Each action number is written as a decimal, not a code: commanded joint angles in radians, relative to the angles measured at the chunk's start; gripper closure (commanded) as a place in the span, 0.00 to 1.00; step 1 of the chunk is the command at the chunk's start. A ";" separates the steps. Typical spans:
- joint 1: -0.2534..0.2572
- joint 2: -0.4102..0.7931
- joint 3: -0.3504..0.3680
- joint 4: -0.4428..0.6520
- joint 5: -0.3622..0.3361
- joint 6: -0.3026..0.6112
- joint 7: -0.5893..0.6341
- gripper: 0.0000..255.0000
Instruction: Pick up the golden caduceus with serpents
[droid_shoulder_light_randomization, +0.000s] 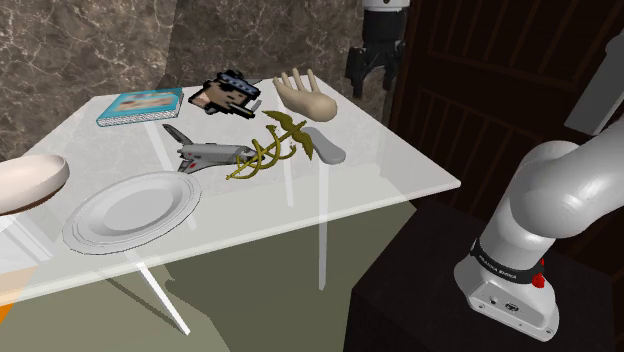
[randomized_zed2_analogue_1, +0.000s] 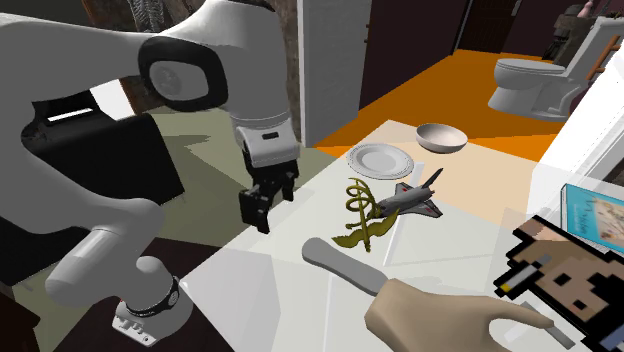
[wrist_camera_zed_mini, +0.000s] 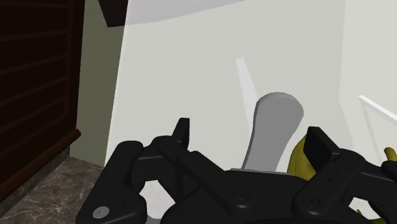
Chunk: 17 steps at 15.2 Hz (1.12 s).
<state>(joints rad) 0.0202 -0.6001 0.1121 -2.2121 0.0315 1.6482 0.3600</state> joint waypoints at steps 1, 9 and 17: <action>0.004 0.058 0.031 0.026 0.008 0.039 0.042 0.00; 0.013 0.315 0.148 0.197 -0.011 0.143 0.211 0.00; 0.043 0.614 0.236 0.462 -0.114 0.178 0.391 0.00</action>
<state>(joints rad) 0.0579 -0.0280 0.3394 -1.7865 -0.0658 1.8211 0.7286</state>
